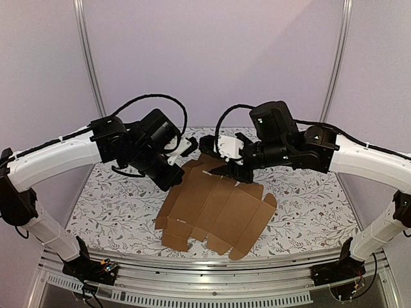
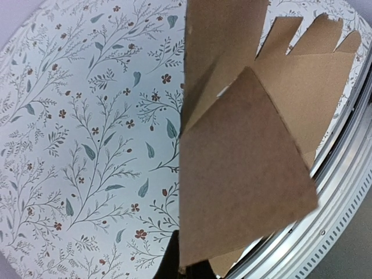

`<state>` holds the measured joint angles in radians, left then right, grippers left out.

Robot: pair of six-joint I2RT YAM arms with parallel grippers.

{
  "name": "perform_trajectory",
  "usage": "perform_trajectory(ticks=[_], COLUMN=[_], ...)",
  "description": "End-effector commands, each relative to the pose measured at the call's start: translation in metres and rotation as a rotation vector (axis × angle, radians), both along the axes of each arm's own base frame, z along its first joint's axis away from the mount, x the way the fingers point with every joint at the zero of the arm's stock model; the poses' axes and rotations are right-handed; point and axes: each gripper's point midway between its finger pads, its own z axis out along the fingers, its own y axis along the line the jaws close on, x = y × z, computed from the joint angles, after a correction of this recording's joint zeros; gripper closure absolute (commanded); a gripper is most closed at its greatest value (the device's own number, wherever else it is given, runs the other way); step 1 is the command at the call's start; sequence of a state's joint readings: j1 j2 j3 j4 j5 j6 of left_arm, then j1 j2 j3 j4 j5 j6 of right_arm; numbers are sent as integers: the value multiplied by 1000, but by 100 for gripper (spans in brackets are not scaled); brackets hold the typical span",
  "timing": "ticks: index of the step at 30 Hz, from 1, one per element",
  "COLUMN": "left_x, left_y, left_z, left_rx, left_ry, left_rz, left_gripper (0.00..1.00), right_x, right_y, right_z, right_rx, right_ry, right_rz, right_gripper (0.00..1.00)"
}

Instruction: Fold the paper box

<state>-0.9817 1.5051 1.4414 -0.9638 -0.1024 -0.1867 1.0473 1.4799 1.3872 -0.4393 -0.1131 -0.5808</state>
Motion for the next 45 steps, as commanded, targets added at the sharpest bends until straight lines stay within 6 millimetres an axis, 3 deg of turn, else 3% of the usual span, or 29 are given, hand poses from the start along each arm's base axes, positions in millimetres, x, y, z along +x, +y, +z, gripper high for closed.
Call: perform_trajectory(ticks=[1, 12, 18, 23, 27, 31, 35, 38, 39, 45], left_x=[-6, -20, -29, -31, -31, -32, -28, -27, -23, -15], left_y=[-3, -12, -17, -18, -18, -18, -14, -8, -4, 22], left_z=[5, 14, 14, 12, 14, 21, 32, 41, 45, 71], left_rx=[-2, -102, -142, -150, -164, -199, -236, -273, -279, -418], left_ry=[-5, 31, 61, 66, 56, 39, -5, -36, -61, -162], left_rz=[-26, -66, -89, -93, -93, -92, -69, -43, -21, 69], left_gripper=[100, 100, 100, 100, 100, 99, 72, 44, 30, 1], right_x=[14, 11, 11, 10, 9, 6, 4, 8, 10, 25], right_y=[18, 41, 44, 45, 44, 42, 36, 27, 23, 0], right_z=[14, -4, -6, -7, -6, -10, -9, -5, -2, 12], right_rx=[74, 59, 59, 56, 55, 44, 41, 42, 41, 67], right_ry=[-55, -68, -68, -72, -74, -73, -83, -105, -116, -123], right_rz=[-40, -9, -10, -7, -6, -3, -9, -44, -67, -220], right_gripper=[59, 59, 65, 77, 98, 100, 100, 100, 100, 100])
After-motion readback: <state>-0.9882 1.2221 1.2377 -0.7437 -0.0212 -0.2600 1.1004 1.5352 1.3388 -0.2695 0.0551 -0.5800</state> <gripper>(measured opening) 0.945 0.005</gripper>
